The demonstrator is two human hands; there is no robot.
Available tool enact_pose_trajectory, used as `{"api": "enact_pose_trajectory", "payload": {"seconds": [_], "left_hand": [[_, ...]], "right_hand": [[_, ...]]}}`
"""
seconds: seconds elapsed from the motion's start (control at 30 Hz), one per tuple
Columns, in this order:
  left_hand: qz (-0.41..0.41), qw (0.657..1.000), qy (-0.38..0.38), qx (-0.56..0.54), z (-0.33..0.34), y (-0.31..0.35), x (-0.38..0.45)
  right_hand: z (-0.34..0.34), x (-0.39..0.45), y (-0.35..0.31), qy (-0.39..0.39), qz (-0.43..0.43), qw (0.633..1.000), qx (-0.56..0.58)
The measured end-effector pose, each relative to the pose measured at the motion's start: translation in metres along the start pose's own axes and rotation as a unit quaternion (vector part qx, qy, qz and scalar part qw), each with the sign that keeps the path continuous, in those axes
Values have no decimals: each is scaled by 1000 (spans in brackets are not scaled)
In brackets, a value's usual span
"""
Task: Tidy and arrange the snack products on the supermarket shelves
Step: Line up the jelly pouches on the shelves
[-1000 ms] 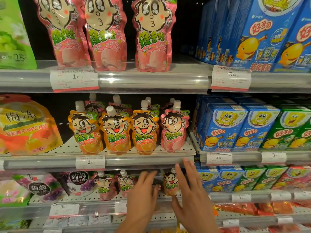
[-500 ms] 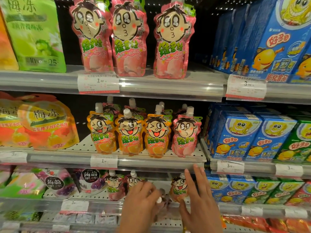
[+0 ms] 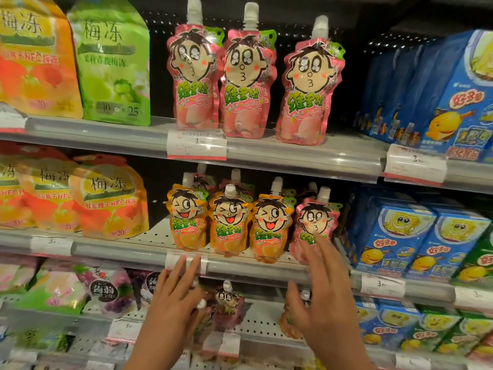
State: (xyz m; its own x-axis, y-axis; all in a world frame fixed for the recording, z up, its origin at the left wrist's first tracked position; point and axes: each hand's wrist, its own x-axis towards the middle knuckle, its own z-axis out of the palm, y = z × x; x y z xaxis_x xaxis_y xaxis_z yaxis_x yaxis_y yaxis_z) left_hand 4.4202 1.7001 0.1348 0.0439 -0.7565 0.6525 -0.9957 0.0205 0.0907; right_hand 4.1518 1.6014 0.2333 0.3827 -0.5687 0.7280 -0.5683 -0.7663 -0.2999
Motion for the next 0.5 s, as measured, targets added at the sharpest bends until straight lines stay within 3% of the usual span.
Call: {"api": "enact_pose_trajectory", "payload": {"seconds": [0.23,0.5], "left_hand": [[-36,999,4,-8,1,-9,3],[-53,999,-5,-10,-6,0,8]], "right_hand": [[-4,78,-23,29,-48,998,-33],[14,102,-23,-33,-59,993,-99]]}}
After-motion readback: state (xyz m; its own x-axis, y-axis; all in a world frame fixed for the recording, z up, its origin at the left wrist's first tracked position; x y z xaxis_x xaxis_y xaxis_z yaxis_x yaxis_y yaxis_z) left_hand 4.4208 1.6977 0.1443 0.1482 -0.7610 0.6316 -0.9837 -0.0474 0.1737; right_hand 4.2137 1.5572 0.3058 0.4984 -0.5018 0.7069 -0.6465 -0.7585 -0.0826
